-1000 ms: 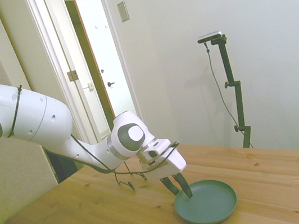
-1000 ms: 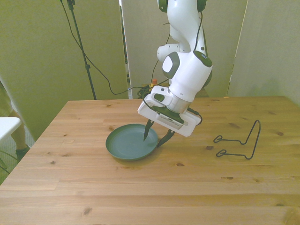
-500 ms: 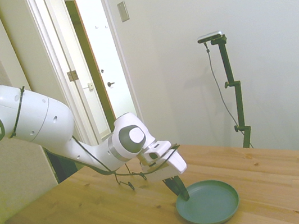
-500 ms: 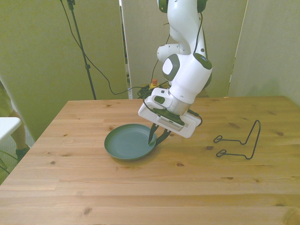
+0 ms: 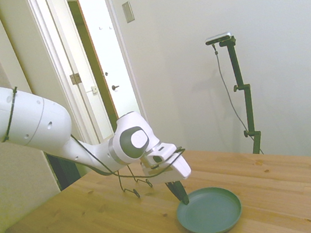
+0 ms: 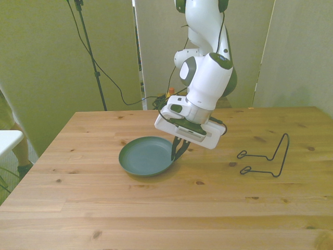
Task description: Load the plate
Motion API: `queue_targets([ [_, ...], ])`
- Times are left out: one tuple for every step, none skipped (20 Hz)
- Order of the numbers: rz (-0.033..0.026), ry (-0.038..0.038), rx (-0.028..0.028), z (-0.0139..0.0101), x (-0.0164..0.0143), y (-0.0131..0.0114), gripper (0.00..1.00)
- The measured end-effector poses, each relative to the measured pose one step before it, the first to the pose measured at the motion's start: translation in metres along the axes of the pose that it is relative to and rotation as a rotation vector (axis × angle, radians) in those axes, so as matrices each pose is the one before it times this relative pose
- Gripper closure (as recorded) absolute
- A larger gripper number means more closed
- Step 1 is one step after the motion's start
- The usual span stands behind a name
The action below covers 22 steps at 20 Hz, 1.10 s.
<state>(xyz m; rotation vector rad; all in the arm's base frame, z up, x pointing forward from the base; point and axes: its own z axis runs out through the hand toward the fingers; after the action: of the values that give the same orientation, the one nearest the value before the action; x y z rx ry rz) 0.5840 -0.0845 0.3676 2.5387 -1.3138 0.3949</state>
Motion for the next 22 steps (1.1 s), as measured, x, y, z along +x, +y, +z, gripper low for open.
queue_targets([
  [0.00200, -0.00209, 0.03110, -0.01325, -0.00357, 0.00120, 1.00],
  [-0.00173, -0.00933, 0.03689, -0.01583, -0.00431, 0.00114, 1.00],
  [-0.00015, -0.01081, 0.03570, -0.01746, -0.00488, 0.00070, 1.00],
  [-0.00245, -0.01214, 0.04027, -0.01834, -0.00429, -0.00039, 1.00],
  [-0.00248, -0.01470, 0.04468, -0.01867, -0.00376, -0.00091, 1.00],
  [-0.00384, -0.01889, 0.04896, -0.01802, -0.00395, -0.00212, 1.00],
  [-0.00554, -0.01860, 0.05103, -0.01802, -0.00342, -0.00332, 1.00],
  [-0.00535, -0.01615, 0.04419, -0.01471, -0.00320, -0.00348, 1.00],
  [-0.00969, -0.01738, 0.04223, -0.01205, -0.00353, -0.00390, 1.00],
  [-0.01161, -0.01858, 0.03406, -0.00908, -0.00375, -0.00375, 1.00],
  [-0.01166, -0.02695, 0.02936, -0.00706, -0.00480, -0.00491, 1.00],
  [-0.01290, -0.03529, 0.02486, -0.00542, -0.00510, -0.00595, 1.00],
  [-0.00983, -0.02701, 0.01679, -0.00434, -0.00455, -0.00623, 1.00],
  [-0.00841, -0.02824, 0.01690, -0.00335, -0.00460, -0.00680, 1.00],
  [-0.00769, -0.02363, 0.02034, -0.00329, -0.00366, -0.00620, 1.00],
  [-0.00759, -0.01750, 0.02103, -0.00323, -0.00201, -0.00507, 1.00],
  [-0.00227, -0.01548, 0.02207, -0.00418, -0.00075, -0.00485, 1.00],
  [-0.00439, -0.02351, 0.02165, -0.00475, 0.00068, -0.00418, 1.00],
  [-0.00431, -0.02278, 0.01669, -0.00454, 0.00163, -0.00344, 1.00],
  [-0.00273, -0.01444, 0.00994, -0.00302, 0.00187, -0.00282, 1.00],
  [-0.00176, -0.00708, 0.00041, 0.00000, 0.00166, -0.00214, 1.00],
  [-0.00244, -0.00377, -0.00235, 0.00269, 0.00054, -0.00218, 1.00],
])
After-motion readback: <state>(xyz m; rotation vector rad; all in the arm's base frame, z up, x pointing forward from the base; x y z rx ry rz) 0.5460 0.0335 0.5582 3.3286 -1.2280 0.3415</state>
